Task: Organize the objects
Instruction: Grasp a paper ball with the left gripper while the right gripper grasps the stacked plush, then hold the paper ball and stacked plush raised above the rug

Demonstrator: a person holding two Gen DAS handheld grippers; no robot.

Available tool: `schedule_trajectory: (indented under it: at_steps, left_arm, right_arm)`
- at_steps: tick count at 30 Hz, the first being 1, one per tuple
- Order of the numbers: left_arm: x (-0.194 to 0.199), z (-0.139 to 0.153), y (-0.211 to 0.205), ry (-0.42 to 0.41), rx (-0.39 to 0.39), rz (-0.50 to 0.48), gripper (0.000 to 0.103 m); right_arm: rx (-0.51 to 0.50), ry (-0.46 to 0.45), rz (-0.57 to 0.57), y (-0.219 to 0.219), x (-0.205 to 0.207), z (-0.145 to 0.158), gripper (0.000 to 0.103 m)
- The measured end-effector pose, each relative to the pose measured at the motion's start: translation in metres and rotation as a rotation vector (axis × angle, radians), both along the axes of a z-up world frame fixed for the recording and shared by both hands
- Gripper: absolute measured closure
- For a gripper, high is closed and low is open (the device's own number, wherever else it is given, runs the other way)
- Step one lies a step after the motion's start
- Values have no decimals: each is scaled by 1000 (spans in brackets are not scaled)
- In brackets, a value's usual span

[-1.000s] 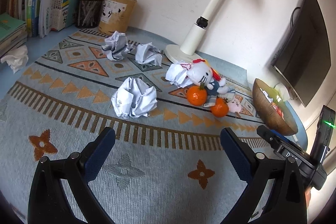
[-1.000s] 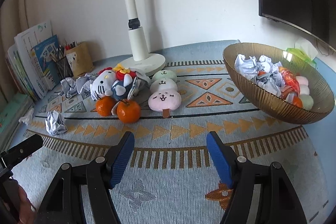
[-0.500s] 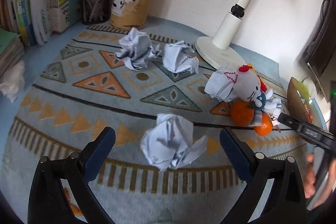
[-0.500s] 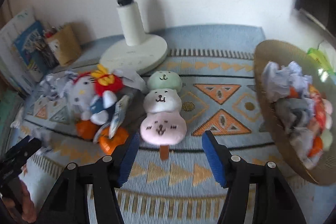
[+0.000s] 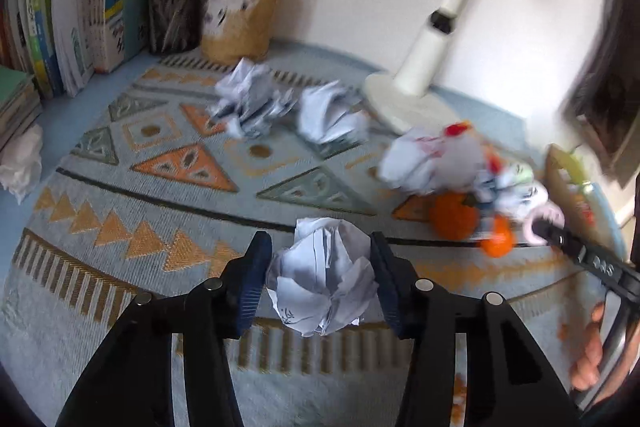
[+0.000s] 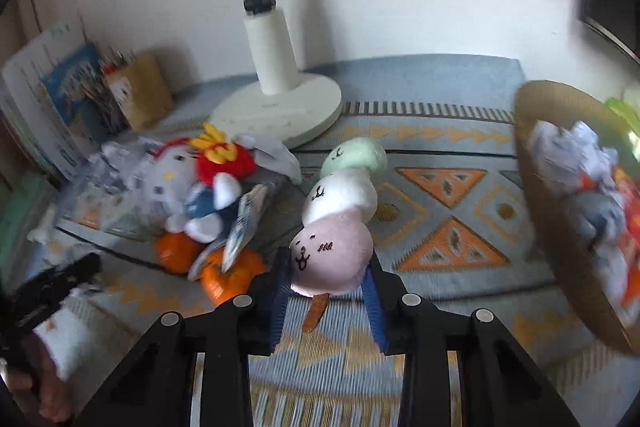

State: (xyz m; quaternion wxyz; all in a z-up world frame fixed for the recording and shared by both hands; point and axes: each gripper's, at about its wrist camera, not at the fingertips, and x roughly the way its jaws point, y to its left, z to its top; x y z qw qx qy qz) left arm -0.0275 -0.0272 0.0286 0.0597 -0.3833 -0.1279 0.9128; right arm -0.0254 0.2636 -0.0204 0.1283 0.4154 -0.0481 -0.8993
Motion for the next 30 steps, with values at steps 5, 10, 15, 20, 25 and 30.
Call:
schedule_trajectory:
  at_steps: [5, 10, 15, 20, 25, 30]
  left_arm:
    - [33, 23, 28, 93, 62, -58, 56]
    - [50, 19, 64, 122, 62, -134, 56]
    - [49, 7, 70, 104, 80, -143, 56]
    - [45, 1, 56, 79, 158, -132, 56]
    - [52, 6, 76, 117, 27, -148, 56]
    - [50, 5, 73, 104, 33, -145, 56]
  right_arm:
    - [-204, -83, 31, 30, 61, -1, 70]
    - [-126, -75, 23, 41, 102, -10, 69]
    - [-73, -91, 2, 49, 106, -23, 69]
    - [-1, -57, -62, 53, 110, -25, 47]
    - [50, -9, -74, 45, 109, -18, 37]
    - [113, -2, -57, 33, 100, -20, 34]
